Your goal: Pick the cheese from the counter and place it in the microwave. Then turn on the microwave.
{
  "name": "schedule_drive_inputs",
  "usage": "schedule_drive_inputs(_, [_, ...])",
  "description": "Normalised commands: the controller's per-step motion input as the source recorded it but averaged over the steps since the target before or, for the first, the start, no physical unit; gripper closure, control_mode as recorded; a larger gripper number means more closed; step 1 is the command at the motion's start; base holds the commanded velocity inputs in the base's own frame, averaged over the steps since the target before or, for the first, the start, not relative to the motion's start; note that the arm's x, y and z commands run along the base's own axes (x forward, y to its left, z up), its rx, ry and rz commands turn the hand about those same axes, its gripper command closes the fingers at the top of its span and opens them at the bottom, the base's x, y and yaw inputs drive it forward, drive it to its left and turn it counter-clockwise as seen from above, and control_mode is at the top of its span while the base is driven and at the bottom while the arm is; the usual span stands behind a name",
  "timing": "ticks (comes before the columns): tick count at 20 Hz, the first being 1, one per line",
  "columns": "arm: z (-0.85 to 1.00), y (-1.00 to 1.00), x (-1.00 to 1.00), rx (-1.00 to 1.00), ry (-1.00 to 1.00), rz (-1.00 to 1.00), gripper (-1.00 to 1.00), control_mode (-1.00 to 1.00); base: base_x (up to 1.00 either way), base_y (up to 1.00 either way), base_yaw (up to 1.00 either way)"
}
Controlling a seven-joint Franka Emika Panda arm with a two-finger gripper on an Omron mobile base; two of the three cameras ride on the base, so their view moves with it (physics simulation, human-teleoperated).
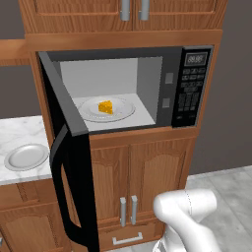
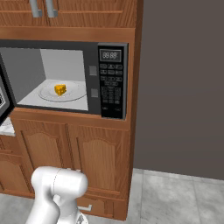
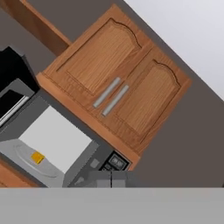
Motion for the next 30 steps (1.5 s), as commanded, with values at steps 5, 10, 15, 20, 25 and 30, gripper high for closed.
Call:
schedule_drive_inputs(5, [0.08, 0.13, -0.10, -0.09, -0.14, 0.00, 1.00, -1.00, 0.00, 0.00, 0.00])
schedule_drive_inputs(10, [0.03, 0.12, -0.06, -0.08, -0.13, 0.00, 1.00, -1.00, 0.00, 0.00, 0.00])
schedule_drive_inputs(15, [0.00, 0.12, -0.01, -0.07, -0.10, 0.00, 1.00, -1.00, 0.00, 0.00, 0.00])
schedule_drive_inputs(20, [0.00, 0.11, 0.00, -0.05, -0.07, 0.00, 1.00, -1.00, 0.00, 0.00, 0.00])
schedule_drive_inputs(25, [-0.06, 0.12, 0.09, -0.02, -0.01, -0.01, 1.00, -1.00, 0.00, 0.00, 0.00])
schedule_drive_inputs(30, [-0.21, 0.12, 0.20, 0.00, 0.00, -0.01, 1.00, -1.00, 0.00, 0.00, 0.00])
